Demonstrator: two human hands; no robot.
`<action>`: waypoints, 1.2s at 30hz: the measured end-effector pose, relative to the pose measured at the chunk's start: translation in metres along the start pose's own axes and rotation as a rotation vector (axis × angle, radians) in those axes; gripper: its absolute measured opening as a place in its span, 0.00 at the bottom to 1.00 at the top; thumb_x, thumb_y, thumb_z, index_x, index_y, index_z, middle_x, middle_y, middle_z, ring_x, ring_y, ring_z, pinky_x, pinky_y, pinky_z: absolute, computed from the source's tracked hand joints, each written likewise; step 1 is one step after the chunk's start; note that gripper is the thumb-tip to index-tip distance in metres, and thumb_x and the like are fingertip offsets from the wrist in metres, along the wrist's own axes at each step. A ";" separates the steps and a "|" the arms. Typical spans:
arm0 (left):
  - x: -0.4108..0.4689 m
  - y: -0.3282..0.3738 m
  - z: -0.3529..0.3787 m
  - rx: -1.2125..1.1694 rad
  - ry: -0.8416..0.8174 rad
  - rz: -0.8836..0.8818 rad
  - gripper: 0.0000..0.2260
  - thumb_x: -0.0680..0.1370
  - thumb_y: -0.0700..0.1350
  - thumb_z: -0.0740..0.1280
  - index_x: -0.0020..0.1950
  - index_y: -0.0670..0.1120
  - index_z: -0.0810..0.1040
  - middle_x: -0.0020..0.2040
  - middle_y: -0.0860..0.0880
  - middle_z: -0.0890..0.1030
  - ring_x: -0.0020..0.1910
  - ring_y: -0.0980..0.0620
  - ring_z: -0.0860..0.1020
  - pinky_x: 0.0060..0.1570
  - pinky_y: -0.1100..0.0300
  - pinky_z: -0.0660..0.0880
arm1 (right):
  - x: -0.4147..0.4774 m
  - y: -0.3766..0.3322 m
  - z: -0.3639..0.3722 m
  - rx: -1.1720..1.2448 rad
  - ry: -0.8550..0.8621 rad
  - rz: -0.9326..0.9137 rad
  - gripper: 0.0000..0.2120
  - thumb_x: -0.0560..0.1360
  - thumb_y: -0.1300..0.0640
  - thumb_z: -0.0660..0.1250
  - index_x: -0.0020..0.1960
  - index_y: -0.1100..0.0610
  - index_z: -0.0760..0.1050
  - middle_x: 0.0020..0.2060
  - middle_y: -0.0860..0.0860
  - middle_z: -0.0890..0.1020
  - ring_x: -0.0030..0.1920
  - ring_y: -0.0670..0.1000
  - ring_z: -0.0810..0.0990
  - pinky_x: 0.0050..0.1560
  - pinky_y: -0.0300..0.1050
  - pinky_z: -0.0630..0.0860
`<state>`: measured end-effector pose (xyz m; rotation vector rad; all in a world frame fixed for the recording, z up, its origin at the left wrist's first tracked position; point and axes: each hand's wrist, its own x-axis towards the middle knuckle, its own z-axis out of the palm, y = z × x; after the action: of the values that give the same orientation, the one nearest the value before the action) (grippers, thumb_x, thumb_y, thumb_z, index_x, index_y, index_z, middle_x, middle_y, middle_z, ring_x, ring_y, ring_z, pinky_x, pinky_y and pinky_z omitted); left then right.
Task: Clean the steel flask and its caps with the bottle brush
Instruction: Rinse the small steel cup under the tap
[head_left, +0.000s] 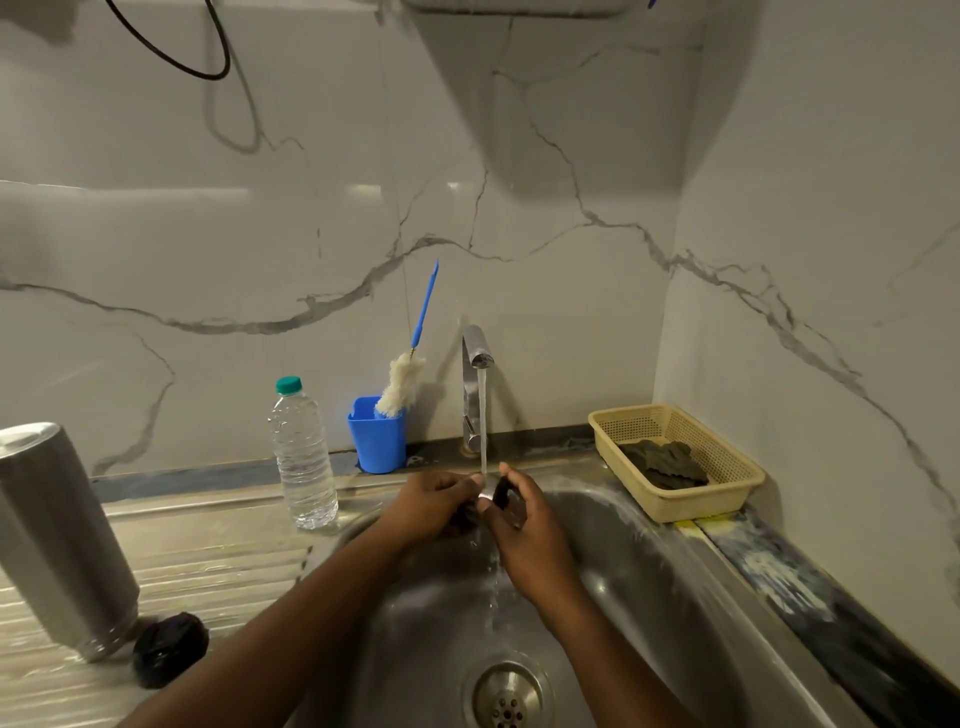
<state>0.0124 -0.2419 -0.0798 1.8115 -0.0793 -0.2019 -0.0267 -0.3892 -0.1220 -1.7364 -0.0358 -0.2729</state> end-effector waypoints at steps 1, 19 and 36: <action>0.000 -0.002 0.001 -0.012 0.005 -0.005 0.17 0.83 0.54 0.69 0.54 0.38 0.83 0.50 0.38 0.86 0.55 0.39 0.86 0.59 0.44 0.84 | 0.001 0.001 0.001 -0.011 -0.004 -0.007 0.28 0.81 0.47 0.70 0.79 0.44 0.66 0.71 0.45 0.75 0.70 0.47 0.75 0.64 0.42 0.77; 0.003 0.006 0.002 -0.408 -0.036 -0.111 0.11 0.87 0.42 0.62 0.65 0.45 0.82 0.60 0.40 0.84 0.62 0.40 0.83 0.67 0.44 0.79 | 0.008 0.006 -0.004 0.379 0.053 0.213 0.19 0.79 0.44 0.71 0.69 0.46 0.78 0.59 0.52 0.85 0.55 0.51 0.87 0.58 0.52 0.84; -0.002 0.002 0.005 -0.479 -0.022 -0.195 0.17 0.86 0.53 0.63 0.63 0.40 0.79 0.47 0.39 0.88 0.48 0.44 0.87 0.49 0.52 0.84 | -0.003 -0.004 -0.002 0.065 0.039 0.024 0.10 0.80 0.54 0.72 0.61 0.50 0.82 0.52 0.44 0.86 0.54 0.43 0.84 0.45 0.29 0.78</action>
<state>0.0100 -0.2466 -0.0792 1.3374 0.1227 -0.3478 -0.0302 -0.3903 -0.1184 -1.6656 0.0046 -0.2857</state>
